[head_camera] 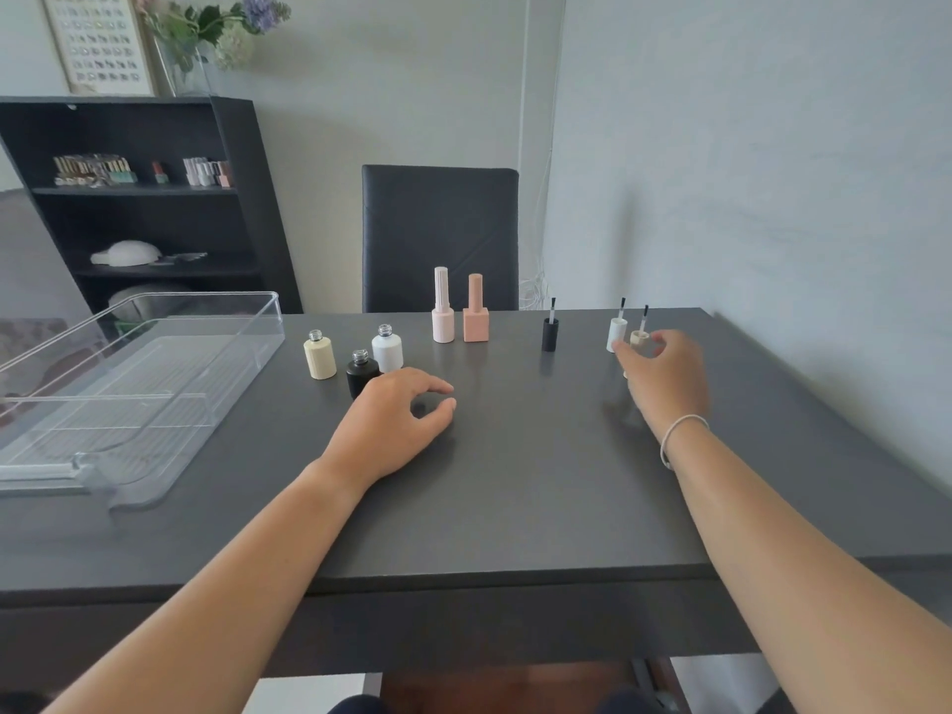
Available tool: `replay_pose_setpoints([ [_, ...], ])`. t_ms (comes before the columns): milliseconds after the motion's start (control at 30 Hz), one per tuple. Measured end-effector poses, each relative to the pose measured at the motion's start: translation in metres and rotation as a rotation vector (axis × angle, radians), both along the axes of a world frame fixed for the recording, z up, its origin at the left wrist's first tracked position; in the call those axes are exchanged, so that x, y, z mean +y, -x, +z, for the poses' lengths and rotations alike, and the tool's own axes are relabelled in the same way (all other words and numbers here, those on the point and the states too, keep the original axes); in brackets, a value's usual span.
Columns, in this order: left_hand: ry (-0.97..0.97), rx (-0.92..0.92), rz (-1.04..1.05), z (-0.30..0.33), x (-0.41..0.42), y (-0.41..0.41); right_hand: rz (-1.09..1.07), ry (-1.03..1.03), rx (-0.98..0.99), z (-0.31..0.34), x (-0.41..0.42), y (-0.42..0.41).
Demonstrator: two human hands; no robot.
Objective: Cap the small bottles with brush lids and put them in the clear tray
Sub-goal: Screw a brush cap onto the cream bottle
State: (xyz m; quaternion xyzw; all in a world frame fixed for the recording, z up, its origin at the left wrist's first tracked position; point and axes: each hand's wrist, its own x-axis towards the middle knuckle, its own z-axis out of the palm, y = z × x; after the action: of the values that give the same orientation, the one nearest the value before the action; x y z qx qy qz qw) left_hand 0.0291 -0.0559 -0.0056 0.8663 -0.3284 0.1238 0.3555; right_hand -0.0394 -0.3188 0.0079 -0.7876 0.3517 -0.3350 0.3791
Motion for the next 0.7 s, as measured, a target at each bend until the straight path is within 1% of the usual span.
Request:
replay_pose_setpoints([
  [133, -0.017, 0.0, -0.015, -0.001, 0.0, 0.0, 0.006, 0.003, 0.06, 0.001, -0.002, -0.005],
  [267, -0.04, -0.012, -0.023, -0.001, 0.0, 0.0, 0.018, 0.03, 0.04, 0.0, 0.002, -0.005],
  [467, -0.061, -0.019, -0.048, 0.0, 0.0, 0.001, 0.247, 0.124, -0.094, 0.007, 0.048, -0.016],
  [567, 0.042, -0.046, -0.013, 0.003, 0.002, 0.004, 0.352, 0.157, -0.138, 0.007, 0.077, -0.026],
  [700, 0.331, -0.103, 0.138, 0.013, 0.025, 0.005, 0.469, 0.199, -0.127, 0.001, 0.099, -0.036],
])
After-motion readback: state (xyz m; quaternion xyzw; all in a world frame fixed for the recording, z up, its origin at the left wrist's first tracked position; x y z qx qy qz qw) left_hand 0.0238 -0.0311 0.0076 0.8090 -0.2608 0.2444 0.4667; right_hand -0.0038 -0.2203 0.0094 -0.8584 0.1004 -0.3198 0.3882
